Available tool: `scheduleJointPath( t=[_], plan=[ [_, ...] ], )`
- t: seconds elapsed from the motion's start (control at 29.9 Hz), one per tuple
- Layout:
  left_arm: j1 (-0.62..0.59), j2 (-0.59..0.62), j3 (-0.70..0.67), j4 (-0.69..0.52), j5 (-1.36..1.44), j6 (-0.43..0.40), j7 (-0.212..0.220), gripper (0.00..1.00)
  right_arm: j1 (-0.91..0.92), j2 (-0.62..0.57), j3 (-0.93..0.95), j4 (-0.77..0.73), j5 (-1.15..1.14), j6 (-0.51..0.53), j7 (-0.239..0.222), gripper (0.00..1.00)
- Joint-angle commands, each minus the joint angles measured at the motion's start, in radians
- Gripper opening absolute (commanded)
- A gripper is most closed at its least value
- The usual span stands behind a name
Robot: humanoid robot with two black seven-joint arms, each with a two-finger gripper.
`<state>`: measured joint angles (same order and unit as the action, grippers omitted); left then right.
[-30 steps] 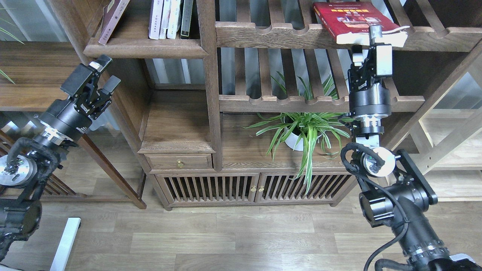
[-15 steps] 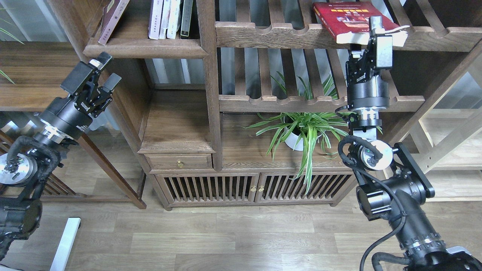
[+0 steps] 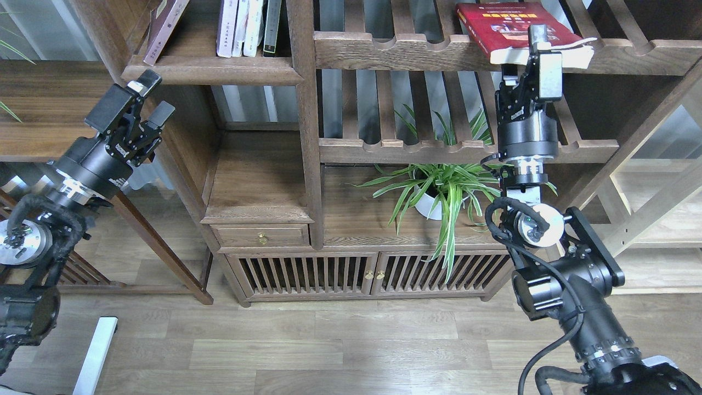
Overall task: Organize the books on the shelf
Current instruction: 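Push the right gripper under the red book's near edge and tilt it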
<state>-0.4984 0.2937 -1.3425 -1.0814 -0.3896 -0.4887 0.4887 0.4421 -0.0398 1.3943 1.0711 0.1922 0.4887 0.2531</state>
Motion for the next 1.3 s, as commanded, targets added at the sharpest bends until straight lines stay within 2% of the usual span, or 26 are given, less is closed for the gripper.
scheduleJointPath(
  t=[0.0, 1.17, 1.27],
  plan=[
    [0.000, 0.005, -0.009, 0.000, 0.000, 0.000, 0.000, 0.99, 0.003, 0.000, 0.000, -0.005, 0.001, 0.000, 0.000, 1.00],
    [0.001, 0.022, -0.014, -0.005, -0.002, 0.000, 0.000, 0.99, 0.075, -0.009, 0.011, -0.082, 0.004, 0.000, 0.000, 0.99],
    [0.001, 0.025, -0.015, -0.005, -0.002, 0.000, 0.000, 0.99, 0.075, -0.011, 0.014, -0.082, 0.006, -0.083, 0.000, 0.99]
  ],
)
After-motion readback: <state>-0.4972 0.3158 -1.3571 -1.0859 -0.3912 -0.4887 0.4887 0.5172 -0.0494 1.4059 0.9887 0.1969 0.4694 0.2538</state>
